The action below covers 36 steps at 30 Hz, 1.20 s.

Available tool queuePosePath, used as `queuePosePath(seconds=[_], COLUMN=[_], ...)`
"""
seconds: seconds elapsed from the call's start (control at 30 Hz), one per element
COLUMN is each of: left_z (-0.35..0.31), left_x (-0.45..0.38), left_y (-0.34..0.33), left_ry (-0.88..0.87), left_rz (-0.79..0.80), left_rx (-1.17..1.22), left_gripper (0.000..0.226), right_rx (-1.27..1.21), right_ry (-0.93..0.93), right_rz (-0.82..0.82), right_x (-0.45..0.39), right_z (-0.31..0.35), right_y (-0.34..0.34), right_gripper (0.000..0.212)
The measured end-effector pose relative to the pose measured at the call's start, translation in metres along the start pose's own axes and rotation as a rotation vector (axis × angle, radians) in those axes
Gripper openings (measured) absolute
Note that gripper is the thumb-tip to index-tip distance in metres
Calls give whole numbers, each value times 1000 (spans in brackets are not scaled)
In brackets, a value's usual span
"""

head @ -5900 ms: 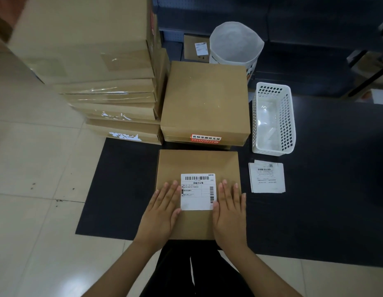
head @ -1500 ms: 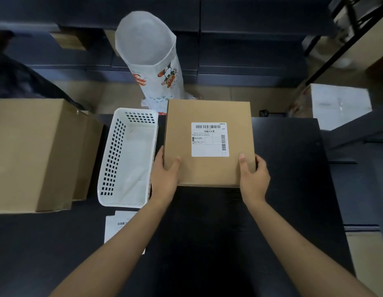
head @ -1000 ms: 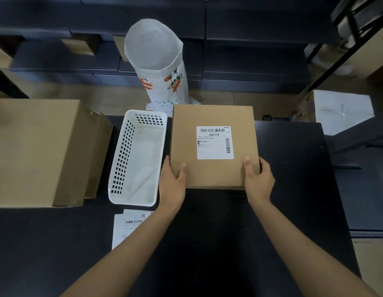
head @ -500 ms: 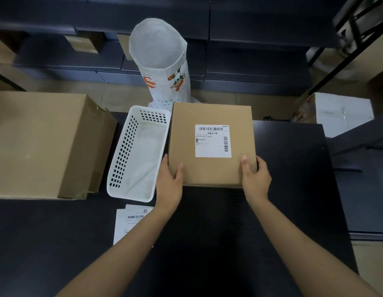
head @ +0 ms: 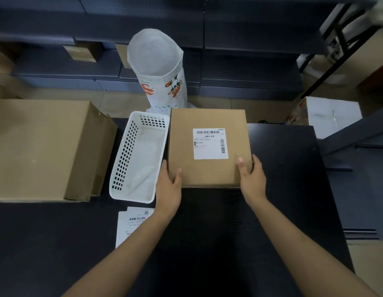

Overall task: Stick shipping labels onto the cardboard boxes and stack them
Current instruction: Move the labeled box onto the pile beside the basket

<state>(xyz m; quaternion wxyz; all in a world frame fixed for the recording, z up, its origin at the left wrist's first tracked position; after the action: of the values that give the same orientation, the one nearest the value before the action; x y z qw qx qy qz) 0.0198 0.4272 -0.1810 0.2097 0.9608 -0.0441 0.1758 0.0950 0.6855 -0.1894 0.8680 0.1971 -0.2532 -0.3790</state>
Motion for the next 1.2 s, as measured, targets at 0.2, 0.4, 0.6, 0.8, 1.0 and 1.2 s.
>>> queuePosePath(seconds=[0.2, 0.4, 0.6, 0.8, 1.0, 1.2], left_z=[7, 11, 12, 32, 68, 97], left_x=[45, 69, 96, 145, 180, 190], left_y=[17, 35, 67, 121, 190, 272], left_ry=[-3, -58, -110, -125, -80, -71], left_rz=[-7, -10, -31, -102, -175, -221], left_rx=[1, 6, 3, -40, -26, -51], left_gripper=[57, 50, 42, 42, 44, 46], right_rx=[46, 92, 64, 61, 88, 122], right_ry=[-63, -39, 34, 104, 167, 252], right_rz=[-102, -196, -122, 46, 123, 130], right_x=[36, 84, 136, 204, 271, 335], right_z=[-11, -9, -9, -12, -4, 18], right_y=[17, 41, 44, 21, -6, -50], right_gripper=[73, 58, 48, 44, 41, 38])
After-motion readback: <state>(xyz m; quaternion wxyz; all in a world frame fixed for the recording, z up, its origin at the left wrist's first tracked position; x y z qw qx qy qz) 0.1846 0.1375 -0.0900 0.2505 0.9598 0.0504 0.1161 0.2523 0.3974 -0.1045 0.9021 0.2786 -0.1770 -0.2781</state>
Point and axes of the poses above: each hand's wrist, its own x-axis away from the middle knuckle, its own y-axis out of the back of the hand, z = x × y, the point moved 8 cm from there along -x, towards the middle knuckle, and after that the axes turned 4 degrees about -z, right-handed, at the moved point
